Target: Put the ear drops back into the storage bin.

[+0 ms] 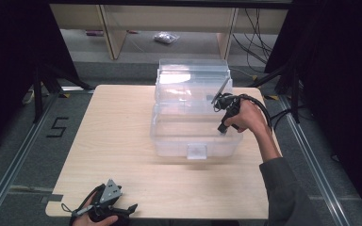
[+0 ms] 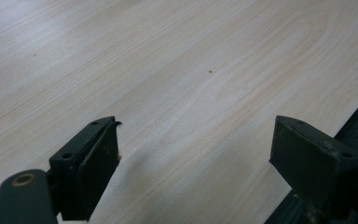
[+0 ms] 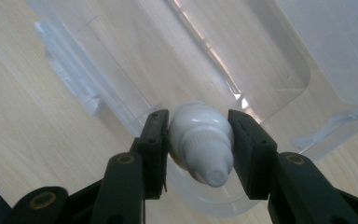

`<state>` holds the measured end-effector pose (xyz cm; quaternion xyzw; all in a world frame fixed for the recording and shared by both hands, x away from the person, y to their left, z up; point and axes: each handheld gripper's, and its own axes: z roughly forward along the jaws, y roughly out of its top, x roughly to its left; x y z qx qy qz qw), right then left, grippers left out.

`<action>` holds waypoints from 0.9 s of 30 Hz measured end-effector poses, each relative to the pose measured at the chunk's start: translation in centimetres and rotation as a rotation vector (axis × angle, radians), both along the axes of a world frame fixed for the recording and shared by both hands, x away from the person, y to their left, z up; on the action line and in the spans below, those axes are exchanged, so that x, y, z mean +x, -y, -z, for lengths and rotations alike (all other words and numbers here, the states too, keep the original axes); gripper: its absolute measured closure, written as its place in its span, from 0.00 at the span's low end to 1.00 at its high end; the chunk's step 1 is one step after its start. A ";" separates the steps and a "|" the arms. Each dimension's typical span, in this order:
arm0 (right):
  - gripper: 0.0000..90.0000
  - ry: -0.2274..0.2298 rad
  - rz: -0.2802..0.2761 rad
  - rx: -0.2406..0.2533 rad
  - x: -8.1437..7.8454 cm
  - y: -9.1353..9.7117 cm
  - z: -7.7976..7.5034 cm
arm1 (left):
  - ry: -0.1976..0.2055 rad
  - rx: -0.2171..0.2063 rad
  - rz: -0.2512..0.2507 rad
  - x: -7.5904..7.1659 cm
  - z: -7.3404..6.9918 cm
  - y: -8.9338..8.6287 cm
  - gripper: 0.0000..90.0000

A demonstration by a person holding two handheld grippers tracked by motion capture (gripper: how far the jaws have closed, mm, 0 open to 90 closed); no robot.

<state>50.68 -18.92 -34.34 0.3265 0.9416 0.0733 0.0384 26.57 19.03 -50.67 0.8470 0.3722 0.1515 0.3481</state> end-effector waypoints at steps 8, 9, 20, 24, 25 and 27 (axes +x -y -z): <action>0.67 -0.025 0.017 -0.009 1.3 -0.1 1.9 | 0.000 0.019 0.023 0.0 -0.2 -0.2 0.17; 0.67 -0.023 0.023 -0.022 1.5 -0.1 2.5 | 0.000 0.019 0.023 0.0 -0.2 -0.2 0.17; 0.67 -0.068 0.098 -0.047 2.1 0.0 4.1 | 0.006 -0.019 0.005 -0.1 0.0 0.1 0.16; 0.67 -0.067 0.087 -0.063 2.6 0.6 5.1 | 0.008 0.000 0.009 0.0 -0.1 0.0 0.17; 0.67 -0.070 0.105 -0.072 2.5 0.6 5.2 | 0.007 0.001 0.010 0.0 -0.1 0.0 0.17; 0.67 -0.067 0.106 -0.079 2.6 0.8 5.5 | 0.007 0.003 0.008 0.0 -0.1 0.0 0.17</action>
